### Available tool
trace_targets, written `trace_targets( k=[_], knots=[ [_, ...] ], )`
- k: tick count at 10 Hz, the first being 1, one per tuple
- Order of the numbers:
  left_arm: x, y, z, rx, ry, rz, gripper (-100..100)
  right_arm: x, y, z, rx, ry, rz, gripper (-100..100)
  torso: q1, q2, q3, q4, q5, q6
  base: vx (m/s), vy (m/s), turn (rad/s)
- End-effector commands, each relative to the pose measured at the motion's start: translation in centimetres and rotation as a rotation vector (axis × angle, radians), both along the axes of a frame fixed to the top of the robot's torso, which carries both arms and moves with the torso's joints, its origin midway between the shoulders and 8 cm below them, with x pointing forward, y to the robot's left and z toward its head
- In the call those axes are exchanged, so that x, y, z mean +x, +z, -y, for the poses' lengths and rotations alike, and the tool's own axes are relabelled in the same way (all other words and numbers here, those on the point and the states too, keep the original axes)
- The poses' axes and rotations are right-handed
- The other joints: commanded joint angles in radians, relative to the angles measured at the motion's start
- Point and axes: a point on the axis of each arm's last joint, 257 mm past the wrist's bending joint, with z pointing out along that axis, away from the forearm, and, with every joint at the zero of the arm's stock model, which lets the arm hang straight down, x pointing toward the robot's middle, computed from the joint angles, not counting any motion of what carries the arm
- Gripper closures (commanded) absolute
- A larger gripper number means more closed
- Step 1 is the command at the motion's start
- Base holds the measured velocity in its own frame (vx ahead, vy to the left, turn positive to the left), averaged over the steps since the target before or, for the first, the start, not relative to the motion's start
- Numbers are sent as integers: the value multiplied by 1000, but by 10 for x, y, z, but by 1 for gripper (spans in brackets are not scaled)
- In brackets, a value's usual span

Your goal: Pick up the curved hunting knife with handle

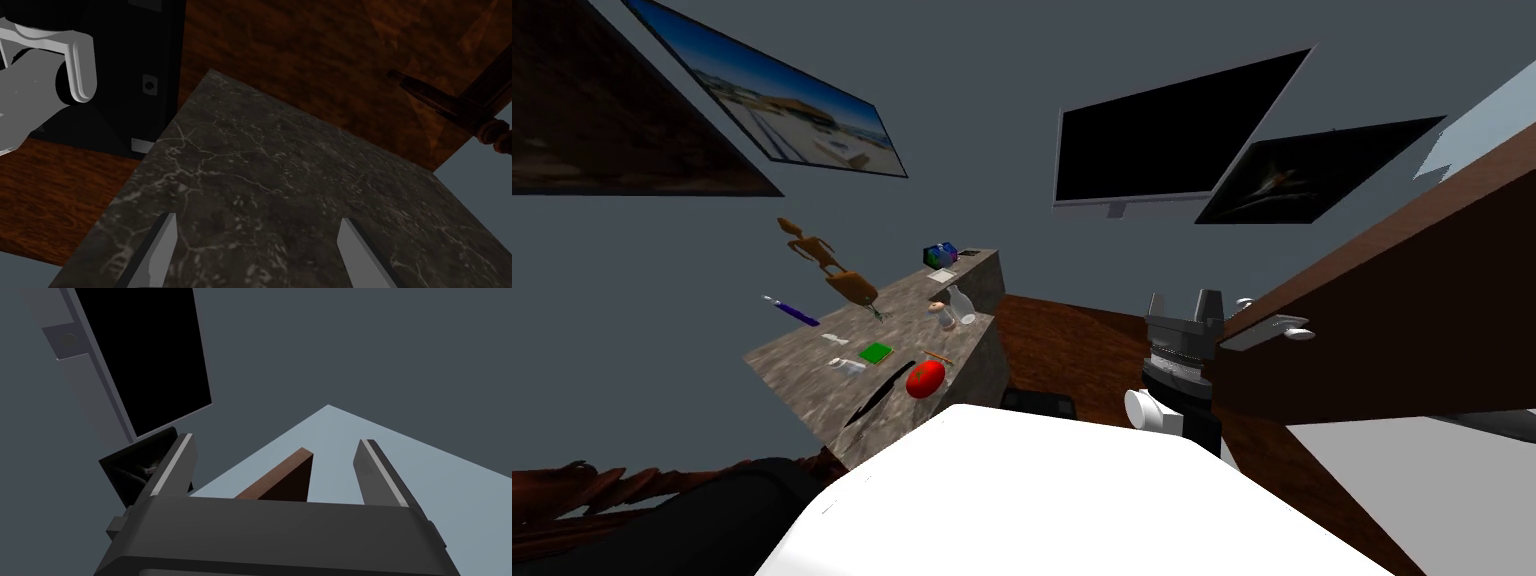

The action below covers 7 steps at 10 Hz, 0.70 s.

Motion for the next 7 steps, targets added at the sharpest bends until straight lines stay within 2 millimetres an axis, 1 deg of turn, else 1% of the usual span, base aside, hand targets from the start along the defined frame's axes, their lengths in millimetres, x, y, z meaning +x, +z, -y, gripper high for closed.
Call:
trace_targets(
  k=[1,2,3,4,5,7],
  knots=[
    [-3,13,-14,17,-66,-25,-100,0,0,0,0,0,0,0,0,0,0,0,0,0,290,-44,-9],
    [-4,21,-23,29,-118,-43,-100,0,0,0,0,0,0,0,-1,-4,-2,0,0,0,323,-38,-4],
    [-4,21,-23,29,-118,-43,-100,0,0,0,0,0,0,0,-1,-6,-3,-1,0,0,263,-23,-6],
    [-4,28,-30,37,-167,-55,-100,0,0,0,0,0,0,0,0,-4,-2,-1,0,0,294,-6,-10],
    [-4,28,-30,37,-167,-55,-100,0,0,0,0,0,0,0,1,-5,-3,-1,0,0,241,-32,-12],
    [1,36,-40,44,-250,-68,-100,0,0,0,0,0,0,0,0,-1,0,0,0,0,242,-35,-16]
  ],
)
